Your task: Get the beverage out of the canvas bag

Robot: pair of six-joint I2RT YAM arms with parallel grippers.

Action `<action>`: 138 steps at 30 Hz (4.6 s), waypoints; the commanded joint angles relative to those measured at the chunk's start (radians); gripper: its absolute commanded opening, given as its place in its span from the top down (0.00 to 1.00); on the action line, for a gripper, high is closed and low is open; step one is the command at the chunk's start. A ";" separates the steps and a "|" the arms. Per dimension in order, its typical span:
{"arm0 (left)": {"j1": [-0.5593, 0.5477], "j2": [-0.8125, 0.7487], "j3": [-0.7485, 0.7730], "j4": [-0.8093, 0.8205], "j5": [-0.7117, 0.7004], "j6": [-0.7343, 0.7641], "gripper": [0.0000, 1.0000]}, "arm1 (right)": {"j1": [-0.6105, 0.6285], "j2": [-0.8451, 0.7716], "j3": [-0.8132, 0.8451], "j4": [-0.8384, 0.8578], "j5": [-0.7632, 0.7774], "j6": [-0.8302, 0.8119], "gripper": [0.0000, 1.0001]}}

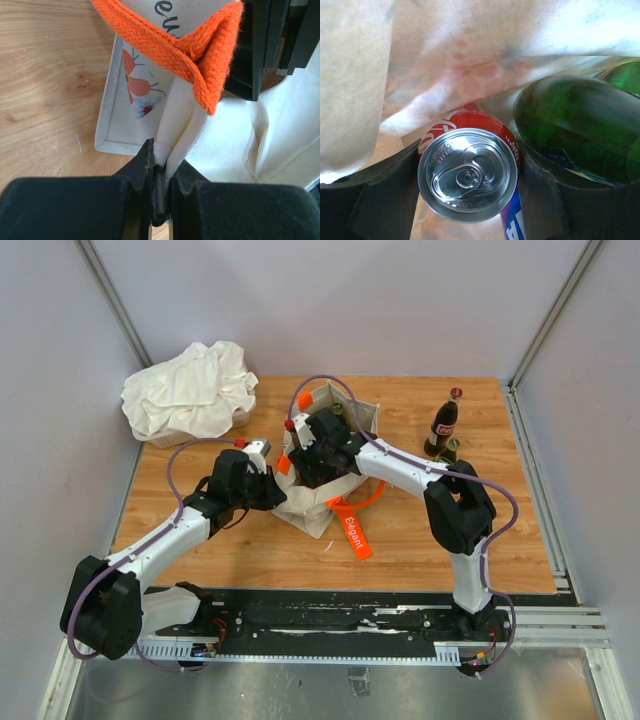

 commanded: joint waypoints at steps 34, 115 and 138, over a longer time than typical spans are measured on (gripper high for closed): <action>-0.011 0.060 0.009 -0.071 -0.037 0.054 1.00 | -0.058 -0.543 0.095 0.187 0.639 -0.212 0.99; -0.011 0.105 0.030 -0.071 -0.058 0.061 1.00 | -0.358 -0.409 -0.188 0.052 0.460 0.210 0.11; -0.011 0.097 0.023 -0.072 -0.059 0.063 0.99 | 0.075 -0.368 0.077 -0.124 0.302 0.113 0.15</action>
